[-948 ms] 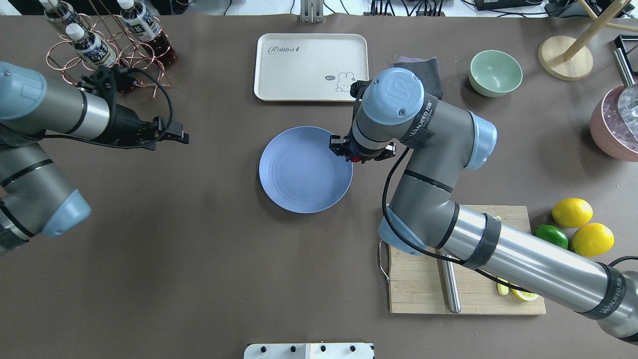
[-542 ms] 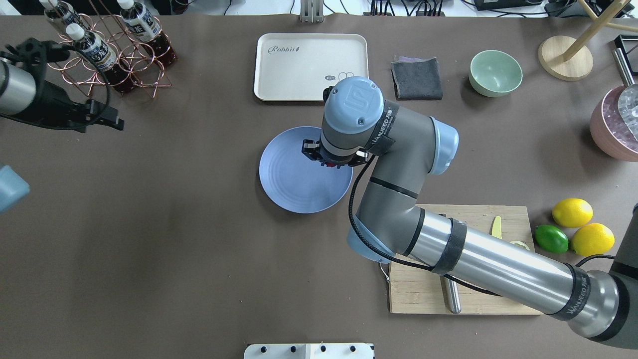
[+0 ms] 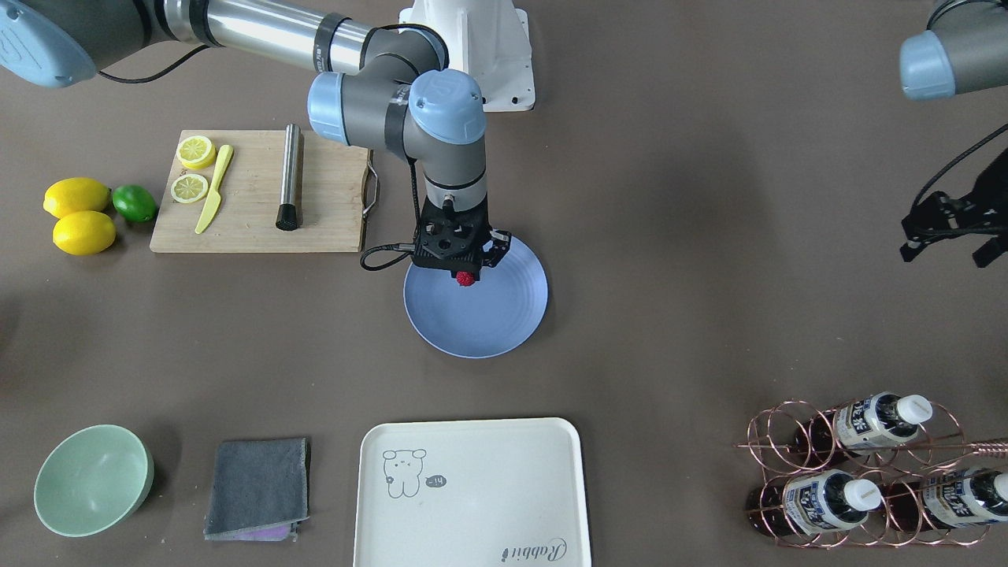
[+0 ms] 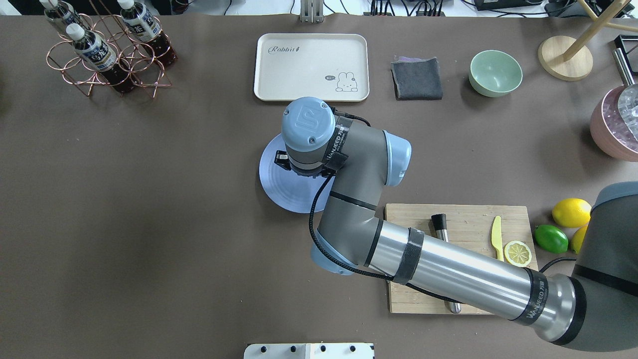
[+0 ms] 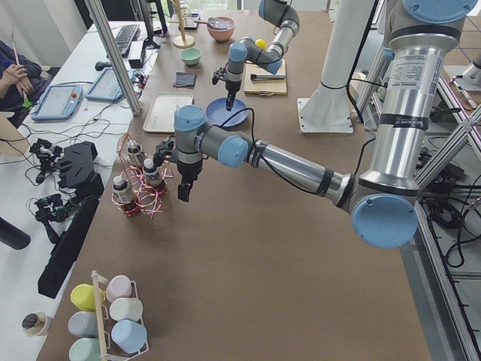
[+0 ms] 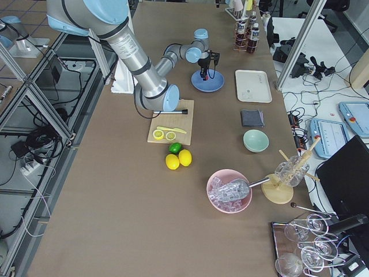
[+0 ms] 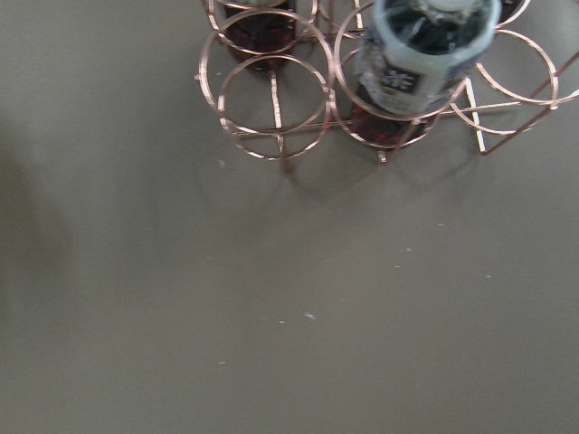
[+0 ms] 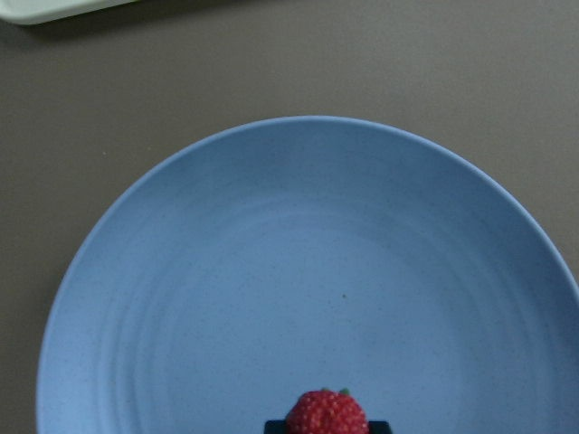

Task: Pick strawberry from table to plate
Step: 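Lower the strawberry onto the plate and open the right gripper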

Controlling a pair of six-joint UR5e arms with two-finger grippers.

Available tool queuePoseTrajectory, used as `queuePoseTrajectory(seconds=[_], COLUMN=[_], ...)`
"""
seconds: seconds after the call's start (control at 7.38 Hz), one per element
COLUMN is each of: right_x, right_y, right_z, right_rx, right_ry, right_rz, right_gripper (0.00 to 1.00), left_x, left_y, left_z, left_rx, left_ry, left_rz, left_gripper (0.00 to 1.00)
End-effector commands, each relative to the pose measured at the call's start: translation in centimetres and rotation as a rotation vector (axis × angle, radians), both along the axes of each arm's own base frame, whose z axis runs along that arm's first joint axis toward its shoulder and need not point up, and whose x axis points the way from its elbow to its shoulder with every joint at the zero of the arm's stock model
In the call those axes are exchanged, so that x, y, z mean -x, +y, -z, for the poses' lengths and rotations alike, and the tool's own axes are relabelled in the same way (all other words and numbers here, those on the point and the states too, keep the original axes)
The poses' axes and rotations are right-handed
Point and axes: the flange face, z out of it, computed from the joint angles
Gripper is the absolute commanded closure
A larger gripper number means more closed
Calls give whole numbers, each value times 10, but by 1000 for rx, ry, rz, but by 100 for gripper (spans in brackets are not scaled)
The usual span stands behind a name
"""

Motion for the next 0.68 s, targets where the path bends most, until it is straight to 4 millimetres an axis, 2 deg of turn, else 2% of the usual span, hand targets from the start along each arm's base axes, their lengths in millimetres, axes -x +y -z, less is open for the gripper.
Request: queuePoseTrajectory(seconds=[0.0, 0.14, 0.54], right_x=[16, 19, 24], right_y=[2, 1, -2], right_z=[-11, -14, -23], right_rx=[-14, -22, -29], right_ry=[37, 26, 14], right_rz=[-4, -4, -4], right_gripper=[100, 100, 100], left_x=[28, 27, 28], left_y=[2, 8, 11], left_z=[-11, -17, -16], left_rx=[-3, 8, 4], left_ry=[-10, 7, 18], left_rz=[-15, -22, -25], left_gripper=[2, 2, 2])
